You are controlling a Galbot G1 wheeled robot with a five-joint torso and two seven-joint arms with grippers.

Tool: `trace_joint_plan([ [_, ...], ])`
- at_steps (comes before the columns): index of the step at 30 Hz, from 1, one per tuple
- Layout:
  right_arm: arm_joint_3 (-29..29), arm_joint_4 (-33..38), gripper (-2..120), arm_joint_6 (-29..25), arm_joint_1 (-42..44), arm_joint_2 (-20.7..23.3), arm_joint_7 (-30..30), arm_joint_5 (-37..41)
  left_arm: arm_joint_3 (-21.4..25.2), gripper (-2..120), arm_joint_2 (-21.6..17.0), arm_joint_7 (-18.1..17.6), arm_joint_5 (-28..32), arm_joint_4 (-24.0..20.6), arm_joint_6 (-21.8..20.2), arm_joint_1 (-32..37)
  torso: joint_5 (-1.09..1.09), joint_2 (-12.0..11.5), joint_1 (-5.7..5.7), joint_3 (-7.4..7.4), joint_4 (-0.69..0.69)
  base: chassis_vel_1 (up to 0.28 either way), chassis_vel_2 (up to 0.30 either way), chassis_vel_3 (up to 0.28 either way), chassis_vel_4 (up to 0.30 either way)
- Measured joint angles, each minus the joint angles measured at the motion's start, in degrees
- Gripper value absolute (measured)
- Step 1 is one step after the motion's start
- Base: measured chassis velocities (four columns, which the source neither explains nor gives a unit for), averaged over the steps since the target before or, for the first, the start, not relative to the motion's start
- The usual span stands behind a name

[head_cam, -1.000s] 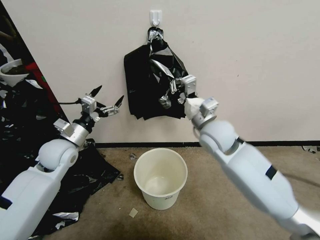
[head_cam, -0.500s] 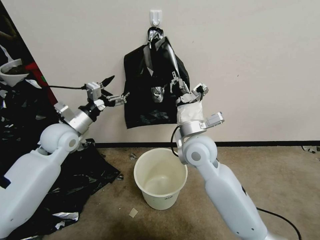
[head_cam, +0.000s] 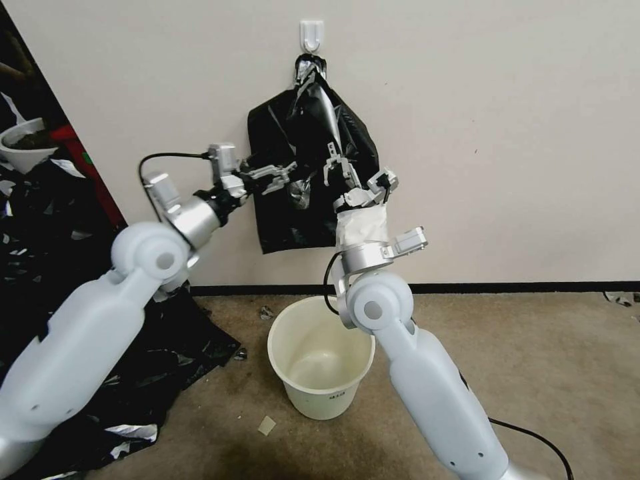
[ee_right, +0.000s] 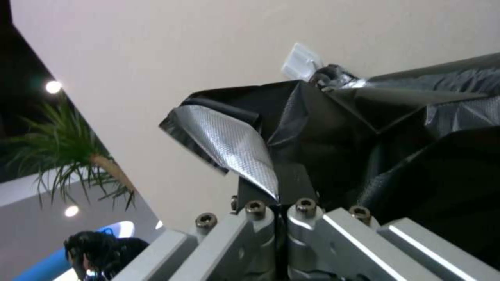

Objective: Place a trash bag onto the trash bin.

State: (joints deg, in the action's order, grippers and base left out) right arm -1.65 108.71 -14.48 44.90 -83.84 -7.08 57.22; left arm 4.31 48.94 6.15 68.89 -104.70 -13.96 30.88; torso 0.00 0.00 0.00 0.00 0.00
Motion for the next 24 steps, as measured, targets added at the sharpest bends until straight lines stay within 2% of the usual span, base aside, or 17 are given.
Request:
trace_joint_plan([
  [5,-0.13,-0.46,0,0.11,0.41,-0.11,0.90,-1.07,-1.51,97,1.50,0.00,-1.35,2.04,0.00,-1.71,0.00,0.00,0.00,0.00,0.00,0.000,0.000,0.000,0.000],
  [8,-0.30,-0.77,0,0.24,0.44,-0.31,1.18,-1.72,-2.06,83,2.19,0.91,-2.06,2.85,0.01,-2.08,0.00,0.00,0.00,0.00,0.00,0.000,0.000,0.000,0.000],
  [9,-0.30,-0.77,0,0.24,0.44,-0.31,1.18,-1.72,-2.06,83,2.19,0.91,-2.06,2.85,0.01,-2.08,0.00,0.00,0.00,0.00,0.00,0.000,0.000,0.000,0.000],
  [11,-0.35,-0.94,0,0.32,0.38,-0.31,1.36,-2.01,-2.08,71,2.29,1.95,-2.52,2.90,0.03,-1.86,0.00,0.00,0.00,0.00,0.00,0.000,0.000,0.000,0.000],
  [12,-0.35,-0.94,0,0.32,0.38,-0.31,1.36,-2.01,-2.08,71,2.29,1.95,-2.52,2.90,0.03,-1.86,0.00,0.00,0.00,0.00,0.00,0.000,0.000,0.000,0.000],
  [14,-0.40,-1.12,0,0.35,0.28,-0.28,1.42,-2.14,-1.87,61,2.30,2.31,-2.88,2.87,0.05,-1.42,0.00,0.00,0.00,0.00,0.00,0.000,0.000,0.000,0.000],
  [15,-0.40,-1.12,0,0.35,0.28,-0.28,1.42,-2.14,-1.87,61,2.30,2.31,-2.88,2.87,0.05,-1.42,0.00,0.00,0.00,0.00,0.00,0.000,0.000,0.000,0.000],
  [23,-0.21,-1.87,0,0.34,0.05,-0.26,1.26,-2.39,1.15,27,1.55,2.98,-3.43,1.09,0.41,1.95,0.00,0.00,0.00,0.00,0.00,0.000,0.000,0.000,0.000],
  [24,-0.21,-1.87,0,0.34,0.05,-0.26,1.26,-2.39,1.15,27,1.55,2.98,-3.43,1.09,0.41,1.95,0.00,0.00,0.00,0.00,0.00,0.000,0.000,0.000,0.000],
])
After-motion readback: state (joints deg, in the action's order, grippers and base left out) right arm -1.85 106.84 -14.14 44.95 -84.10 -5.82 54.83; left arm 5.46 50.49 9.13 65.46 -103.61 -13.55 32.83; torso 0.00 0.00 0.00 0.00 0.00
